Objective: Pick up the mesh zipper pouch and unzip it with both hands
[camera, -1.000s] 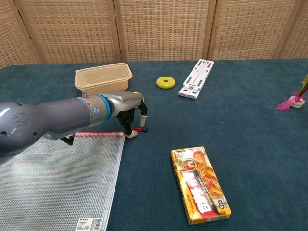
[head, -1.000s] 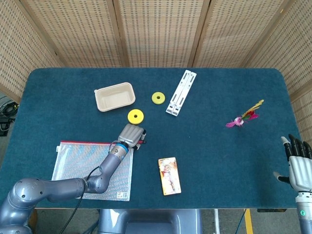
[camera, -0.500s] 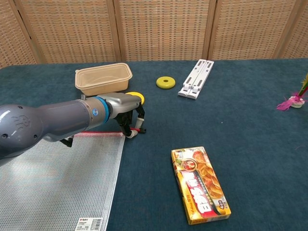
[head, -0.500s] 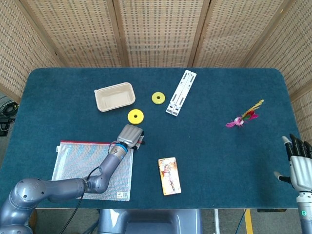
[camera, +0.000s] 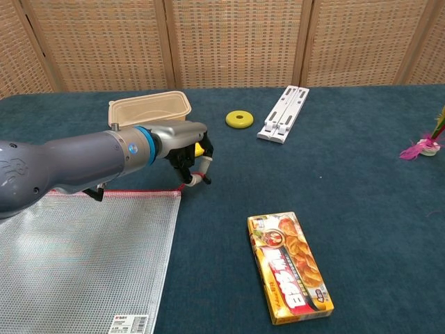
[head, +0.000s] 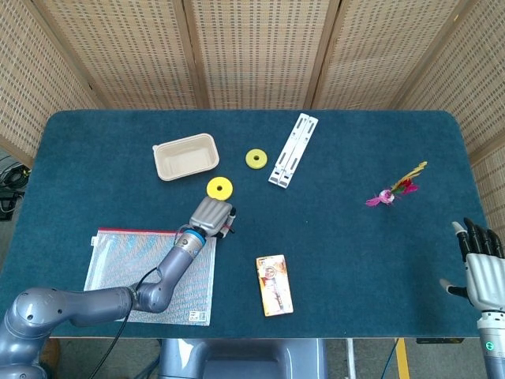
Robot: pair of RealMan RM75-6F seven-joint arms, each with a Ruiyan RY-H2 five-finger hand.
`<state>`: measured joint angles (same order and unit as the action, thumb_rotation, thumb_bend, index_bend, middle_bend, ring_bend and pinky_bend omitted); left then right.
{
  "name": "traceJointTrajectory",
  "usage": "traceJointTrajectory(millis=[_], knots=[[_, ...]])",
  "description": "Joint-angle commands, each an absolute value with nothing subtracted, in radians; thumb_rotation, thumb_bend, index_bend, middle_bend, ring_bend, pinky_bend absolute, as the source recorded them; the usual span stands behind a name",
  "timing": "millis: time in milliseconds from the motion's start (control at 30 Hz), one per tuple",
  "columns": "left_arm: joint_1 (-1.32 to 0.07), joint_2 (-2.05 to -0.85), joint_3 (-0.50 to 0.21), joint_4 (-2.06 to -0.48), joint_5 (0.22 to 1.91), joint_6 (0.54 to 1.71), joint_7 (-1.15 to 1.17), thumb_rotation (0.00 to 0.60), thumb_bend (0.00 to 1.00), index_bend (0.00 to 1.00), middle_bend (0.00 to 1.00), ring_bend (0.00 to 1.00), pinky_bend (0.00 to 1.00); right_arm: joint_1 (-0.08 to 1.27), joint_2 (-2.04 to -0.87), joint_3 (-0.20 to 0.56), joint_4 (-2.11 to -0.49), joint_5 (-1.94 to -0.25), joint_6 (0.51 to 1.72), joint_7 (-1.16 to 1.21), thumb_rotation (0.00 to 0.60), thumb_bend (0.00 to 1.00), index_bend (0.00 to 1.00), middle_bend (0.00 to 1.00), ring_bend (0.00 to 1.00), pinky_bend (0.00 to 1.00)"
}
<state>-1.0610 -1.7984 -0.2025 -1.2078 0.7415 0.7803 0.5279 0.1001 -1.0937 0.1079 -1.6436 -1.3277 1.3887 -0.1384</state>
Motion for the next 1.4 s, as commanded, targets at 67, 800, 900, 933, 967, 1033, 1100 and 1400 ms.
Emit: traceJointTrajectory(millis=[67, 800, 900, 933, 967, 1033, 1100, 1400], knots=[[-1.035, -1.749, -0.251, -1.25, 0.861, 0.794, 0.384, 0.6, 0.87, 0.9, 1.0, 0.96, 1.0, 0.129, -1.075, 0.109, -1.683, -1.337, 1.336, -0.108, 0.6, 0.0, 0.05, 0.0, 0.0, 0.0], [-1.038, -1.622, -0.429, -1.448, 1.001, 0.842, 0.066, 0.6, 0.96, 0.92, 1.0, 0.97, 1.0, 0.534, -0.977, 0.314, -1.743, -1.082, 0.714, 0.278, 0.6, 0.0, 0.18, 0.72, 0.81, 0.98], [-1.051, -1.631, -0.436, -1.447, 0.989, 0.851, 0.072, 0.6, 0.97, 0.92, 1.0, 0.97, 1.0, 0.576, -0.992, 0.325, -1.741, -1.019, 0.657, 0.301, 0.6, 0.0, 0.21, 0.77, 0.86, 1.0], [-1.056, -1.637, -0.441, -1.447, 0.981, 0.852, 0.07, 0.6, 0.97, 0.92, 1.0, 0.97, 1.0, 0.595, -1.001, 0.334, -1.75, -0.986, 0.628, 0.323, 0.6, 0.0, 0.23, 0.78, 0.87, 1.0], [-1.061, -1.642, -0.443, -1.444, 0.974, 0.853, 0.071, 0.6, 0.97, 0.92, 1.0, 0.97, 1.0, 0.616, -1.005, 0.341, -1.756, -0.951, 0.594, 0.34, 0.6, 0.0, 0.24, 0.8, 0.89, 1.0], [-1.068, -1.653, -0.447, -1.438, 0.971, 0.864, 0.072, 0.6, 0.96, 0.92, 1.0, 0.97, 1.0, 0.648, -1.006, 0.347, -1.763, -0.906, 0.551, 0.355, 0.6, 0.0, 0.27, 0.83, 0.91, 1.0], [-1.072, -1.664, -0.45, -1.433, 0.973, 0.875, 0.068, 0.6, 0.96, 0.92, 1.0, 0.97, 1.0, 0.673, -1.009, 0.348, -1.766, -0.873, 0.529, 0.356, 0.6, 0.0, 0.29, 0.86, 0.93, 1.0], [-1.089, -1.703, -0.461, -1.414, 0.992, 0.919, 0.048, 0.6, 0.97, 0.92, 1.0, 0.97, 1.0, 0.827, -1.061, 0.33, -1.782, -0.653, 0.465, 0.371, 0.6, 0.02, 0.3, 0.87, 0.94, 1.0]])
